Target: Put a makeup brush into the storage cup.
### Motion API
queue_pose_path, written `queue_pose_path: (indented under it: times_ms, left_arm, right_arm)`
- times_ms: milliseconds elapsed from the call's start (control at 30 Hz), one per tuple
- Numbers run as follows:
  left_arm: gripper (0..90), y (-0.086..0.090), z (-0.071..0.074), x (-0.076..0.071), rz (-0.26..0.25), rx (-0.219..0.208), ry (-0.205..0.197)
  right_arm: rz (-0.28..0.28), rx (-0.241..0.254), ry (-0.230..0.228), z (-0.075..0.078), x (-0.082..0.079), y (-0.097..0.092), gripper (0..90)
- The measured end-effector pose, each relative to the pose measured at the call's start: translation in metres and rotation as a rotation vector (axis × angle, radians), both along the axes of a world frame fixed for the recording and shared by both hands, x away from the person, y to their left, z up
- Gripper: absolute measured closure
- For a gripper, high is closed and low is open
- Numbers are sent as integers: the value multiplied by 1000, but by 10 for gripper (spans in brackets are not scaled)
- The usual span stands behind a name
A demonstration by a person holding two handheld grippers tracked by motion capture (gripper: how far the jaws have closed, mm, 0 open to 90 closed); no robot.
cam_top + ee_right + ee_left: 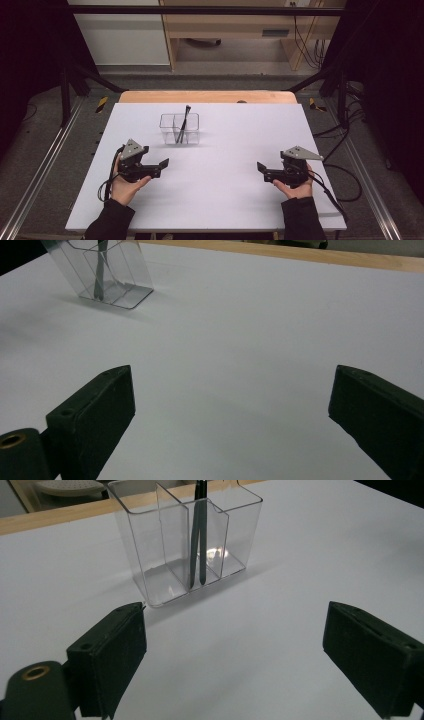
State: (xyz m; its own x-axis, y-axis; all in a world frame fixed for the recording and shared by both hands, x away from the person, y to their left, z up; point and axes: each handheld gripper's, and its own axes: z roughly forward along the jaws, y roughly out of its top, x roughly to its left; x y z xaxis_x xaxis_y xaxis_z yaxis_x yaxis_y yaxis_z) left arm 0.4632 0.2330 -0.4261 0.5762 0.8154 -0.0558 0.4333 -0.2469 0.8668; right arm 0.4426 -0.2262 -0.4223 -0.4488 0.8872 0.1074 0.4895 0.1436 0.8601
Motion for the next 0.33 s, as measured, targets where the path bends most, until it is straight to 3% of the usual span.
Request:
queue_pose_path:
  times_ms: [333]
  left_arm:
    - [89,10,-11,-5,5,-2,19]
  right_arm:
    - [5,3,3,-1,-1,-1,54]
